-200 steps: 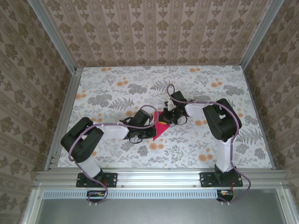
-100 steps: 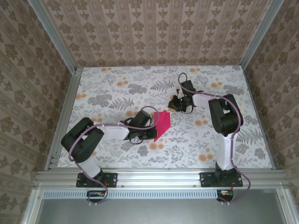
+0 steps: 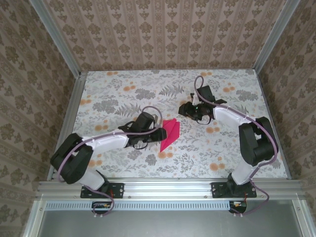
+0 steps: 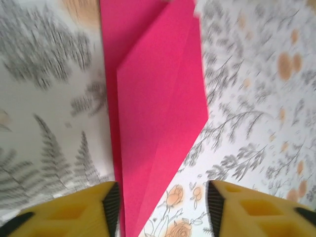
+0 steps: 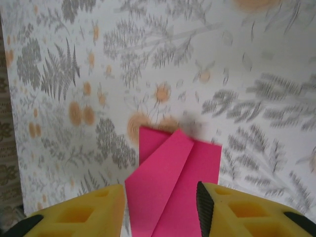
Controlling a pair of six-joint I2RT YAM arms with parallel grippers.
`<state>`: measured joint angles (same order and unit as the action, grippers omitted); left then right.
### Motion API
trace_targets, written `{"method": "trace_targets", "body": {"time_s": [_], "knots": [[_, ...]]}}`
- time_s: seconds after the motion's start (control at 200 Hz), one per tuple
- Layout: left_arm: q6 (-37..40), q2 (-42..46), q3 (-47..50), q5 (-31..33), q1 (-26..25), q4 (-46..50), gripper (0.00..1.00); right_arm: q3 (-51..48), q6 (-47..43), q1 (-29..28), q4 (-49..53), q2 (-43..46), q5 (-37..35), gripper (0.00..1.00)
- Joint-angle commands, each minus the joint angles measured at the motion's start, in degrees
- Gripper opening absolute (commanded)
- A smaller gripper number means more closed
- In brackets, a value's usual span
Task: Fold a paper plane with a square sheet of paper (pick it up from the middle)
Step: Pick up the paper from the center of the table.
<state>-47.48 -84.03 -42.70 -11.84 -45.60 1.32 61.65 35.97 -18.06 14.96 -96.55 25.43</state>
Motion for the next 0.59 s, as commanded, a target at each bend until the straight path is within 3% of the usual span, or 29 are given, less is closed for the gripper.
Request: {"method": "trace_targets", "body": {"time_s": [0.0, 0.26, 0.59], "knots": [[-2.45, 4.88, 2.64, 5.72, 2.10, 1.78, 0.65, -3.28, 2.52, -2.44, -0.64, 0.84, 1.78, 0.47], [-4.11, 12.15, 7.78, 6.00, 6.91, 4.13, 0.82, -3.59, 6.21, -7.74, -5.06, -3.93, 0.74, 0.49], [-3.94, 15.12, 11.01, 4.21, 9.91, 4.50, 0.95, -1.96, 7.38, -9.18, -5.74, -8.52, -0.74, 0.47]]}}
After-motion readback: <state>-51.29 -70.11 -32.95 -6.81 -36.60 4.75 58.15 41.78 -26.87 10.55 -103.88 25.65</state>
